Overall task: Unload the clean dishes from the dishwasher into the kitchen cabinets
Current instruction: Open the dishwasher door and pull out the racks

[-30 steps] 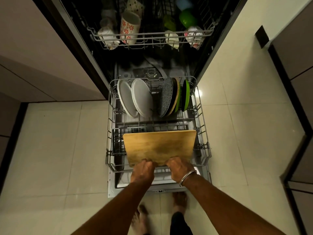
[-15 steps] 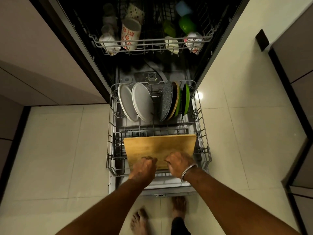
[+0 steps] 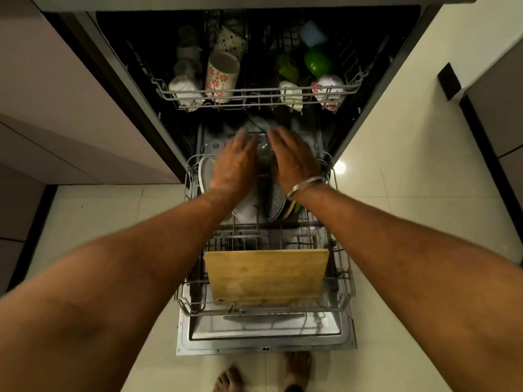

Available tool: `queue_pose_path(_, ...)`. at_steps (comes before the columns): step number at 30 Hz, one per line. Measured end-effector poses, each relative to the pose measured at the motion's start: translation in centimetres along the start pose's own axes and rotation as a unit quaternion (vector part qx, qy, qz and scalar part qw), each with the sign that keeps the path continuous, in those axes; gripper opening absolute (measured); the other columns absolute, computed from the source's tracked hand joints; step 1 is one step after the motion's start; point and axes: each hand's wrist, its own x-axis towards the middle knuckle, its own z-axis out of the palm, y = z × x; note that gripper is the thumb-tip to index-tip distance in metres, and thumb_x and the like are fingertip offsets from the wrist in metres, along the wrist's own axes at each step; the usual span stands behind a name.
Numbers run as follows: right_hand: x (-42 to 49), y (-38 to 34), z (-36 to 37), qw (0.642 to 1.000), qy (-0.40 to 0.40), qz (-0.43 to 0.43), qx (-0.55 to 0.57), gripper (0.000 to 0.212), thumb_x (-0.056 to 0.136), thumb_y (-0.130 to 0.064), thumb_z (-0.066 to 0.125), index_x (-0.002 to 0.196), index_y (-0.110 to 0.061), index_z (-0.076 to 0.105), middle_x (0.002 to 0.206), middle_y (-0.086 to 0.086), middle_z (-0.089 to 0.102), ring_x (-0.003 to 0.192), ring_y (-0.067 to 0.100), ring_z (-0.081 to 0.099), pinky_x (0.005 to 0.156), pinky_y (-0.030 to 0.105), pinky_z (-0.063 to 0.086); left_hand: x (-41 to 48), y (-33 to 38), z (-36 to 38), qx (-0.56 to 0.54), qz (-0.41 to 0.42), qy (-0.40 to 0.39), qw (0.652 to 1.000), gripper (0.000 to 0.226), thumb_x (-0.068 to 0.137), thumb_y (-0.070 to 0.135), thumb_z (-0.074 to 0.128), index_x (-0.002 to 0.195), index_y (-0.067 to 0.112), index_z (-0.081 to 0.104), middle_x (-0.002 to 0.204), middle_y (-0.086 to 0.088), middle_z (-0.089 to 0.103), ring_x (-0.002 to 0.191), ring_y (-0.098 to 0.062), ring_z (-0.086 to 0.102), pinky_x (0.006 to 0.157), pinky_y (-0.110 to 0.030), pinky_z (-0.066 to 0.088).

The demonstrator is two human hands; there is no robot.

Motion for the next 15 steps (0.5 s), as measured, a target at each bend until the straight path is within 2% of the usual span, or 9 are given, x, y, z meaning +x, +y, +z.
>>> queue_pose_path(3, 4.1, 1.0, -0.5, 0.997, 0.057, -0.003, -0.045, 0.072, 0.082, -0.008, 0.063, 0.149, -0.003, 0.037, 0.149, 0.020, 0.041, 0.137, 0.038, 0.040, 0.108, 0.048, 0.041, 4.3, -0.7, -1.1, 0.006, -0.021, 0.014, 1.000, 0.074, 0.096, 0.011, 0.064, 0.159, 0.012, 0.025, 0.165, -0.017, 0.024, 0.135, -0.038, 0.046, 0.104, -0.050, 0.050)
queue_pose_path(5, 6.6, 1.7, -0.5, 0.994, 0.088, 0.000, -0.068, 0.067, 0.085, -0.009, 0.062, 0.148, -0.004, 0.040, 0.151, 0.019, 0.041, 0.140, 0.038, 0.038, 0.108, 0.047, 0.041, 6.6, -1.0, -2.1, 0.024, -0.014, 0.030, 0.999, 0.078, 0.094, 0.009, 0.066, 0.160, 0.010, 0.023, 0.166, -0.019, 0.021, 0.138, -0.041, 0.044, 0.103, -0.052, 0.051)
queue_pose_path(9, 10.5, 2.5, -0.5, 0.993, 0.052, 0.018, -0.109, 0.069, 0.085, -0.037, 0.072, 0.142, -0.008, 0.046, 0.144, 0.013, 0.049, 0.138, 0.033, 0.042, 0.101, 0.046, 0.043, 9.9, -1.6, -3.2, 0.049, -0.033, -0.003, 0.998, 0.069, 0.095, 0.011, 0.065, 0.156, 0.008, 0.032, 0.164, -0.017, 0.026, 0.137, -0.042, 0.044, 0.109, -0.052, 0.047)
queue_pose_path(12, 11.7, 2.9, -0.5, 0.991, 0.037, 0.016, -0.129, 0.056, 0.077, -0.038, 0.079, 0.125, -0.014, 0.060, 0.119, 0.006, 0.064, 0.116, 0.029, 0.058, 0.088, 0.042, 0.046, 11.3, -1.9, -3.5, 0.041, -0.029, -0.019, 0.999, 0.049, 0.090, 0.005, 0.064, 0.137, 0.006, 0.051, 0.145, -0.020, 0.049, 0.120, -0.044, 0.056, 0.098, -0.052, 0.052)
queue_pose_path(15, 12.1, 3.2, -0.6, 0.987, 0.037, 0.017, -0.155, 0.037, 0.071, -0.037, 0.083, 0.101, -0.022, 0.068, 0.095, 0.001, 0.068, 0.090, 0.027, 0.064, 0.077, 0.038, 0.045, 11.9, -1.7, -3.9, 0.025, -0.032, -0.022, 0.999, 0.032, 0.092, 0.002, 0.057, 0.124, 0.006, 0.059, 0.125, -0.023, 0.062, 0.108, -0.044, 0.062, 0.088, -0.049, 0.054)
